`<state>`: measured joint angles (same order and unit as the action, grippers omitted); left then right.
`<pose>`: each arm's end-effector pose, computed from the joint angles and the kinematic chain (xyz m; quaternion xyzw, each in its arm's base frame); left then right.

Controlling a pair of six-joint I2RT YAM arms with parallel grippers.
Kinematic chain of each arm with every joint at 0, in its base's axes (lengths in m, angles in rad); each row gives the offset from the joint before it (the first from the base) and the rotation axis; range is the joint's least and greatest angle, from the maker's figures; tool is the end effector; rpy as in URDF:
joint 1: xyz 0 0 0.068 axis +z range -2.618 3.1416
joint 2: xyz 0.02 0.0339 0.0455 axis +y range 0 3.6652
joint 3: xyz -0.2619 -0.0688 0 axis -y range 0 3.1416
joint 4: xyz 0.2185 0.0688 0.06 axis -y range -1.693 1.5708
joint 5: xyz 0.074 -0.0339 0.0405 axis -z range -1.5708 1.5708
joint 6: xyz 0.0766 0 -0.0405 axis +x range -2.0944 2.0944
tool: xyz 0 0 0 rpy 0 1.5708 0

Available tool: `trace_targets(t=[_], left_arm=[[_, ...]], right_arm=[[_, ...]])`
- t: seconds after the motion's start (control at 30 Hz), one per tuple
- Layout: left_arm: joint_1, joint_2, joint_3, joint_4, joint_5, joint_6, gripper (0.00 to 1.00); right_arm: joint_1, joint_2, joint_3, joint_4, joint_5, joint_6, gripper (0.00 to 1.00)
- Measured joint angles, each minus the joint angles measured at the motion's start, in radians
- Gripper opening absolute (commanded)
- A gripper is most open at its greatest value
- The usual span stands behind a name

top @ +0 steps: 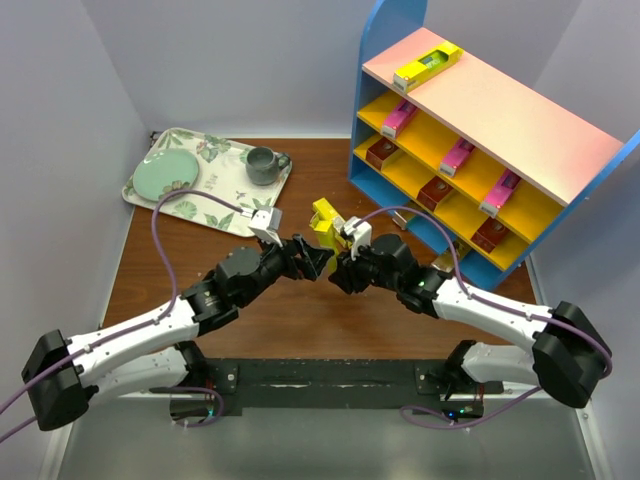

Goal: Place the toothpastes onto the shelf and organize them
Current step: Pick up the toothpaste from the center of the board.

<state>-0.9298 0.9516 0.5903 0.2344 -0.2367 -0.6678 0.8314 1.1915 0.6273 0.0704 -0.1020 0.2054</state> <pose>0.1584 -0.1823 0.2869 0.0200 0.7491 -0.4084 0.5213 0.1775 0.2062 0.2195 -0.2889 0.8077 0.2918 0.4232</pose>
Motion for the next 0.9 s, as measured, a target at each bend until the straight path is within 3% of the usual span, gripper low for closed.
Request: trace_targets(t=[0.23, 0.33, 0.4, 0.67, 0.9], left_arm=[[0.000, 0.064, -0.026, 0.088, -0.063, -0.053, 0.79], [0.000, 0.104, -0.026, 0.113, -0.071, -0.065, 0.69], [0.000, 0.123, -0.026, 0.121, -0.071, -0.076, 0.57], [-0.003, 0.119, -0.035, 0.124, -0.081, -0.106, 0.12], [0.000, 0.021, -0.064, 0.074, -0.124, -0.161, 0.03]], right_arm=[[0.046, 0.017, 0.032, -0.036, 0.042, 0.022, 0.28], [0.068, 0.026, 0.047, -0.051, 0.059, 0.026, 0.29], [0.082, 0.027, 0.052, -0.060, 0.065, 0.031, 0.31], [0.113, 0.032, 0.059, -0.074, 0.103, 0.042, 0.50], [0.117, -0.031, 0.013, 0.026, 0.105, 0.063, 0.69]])
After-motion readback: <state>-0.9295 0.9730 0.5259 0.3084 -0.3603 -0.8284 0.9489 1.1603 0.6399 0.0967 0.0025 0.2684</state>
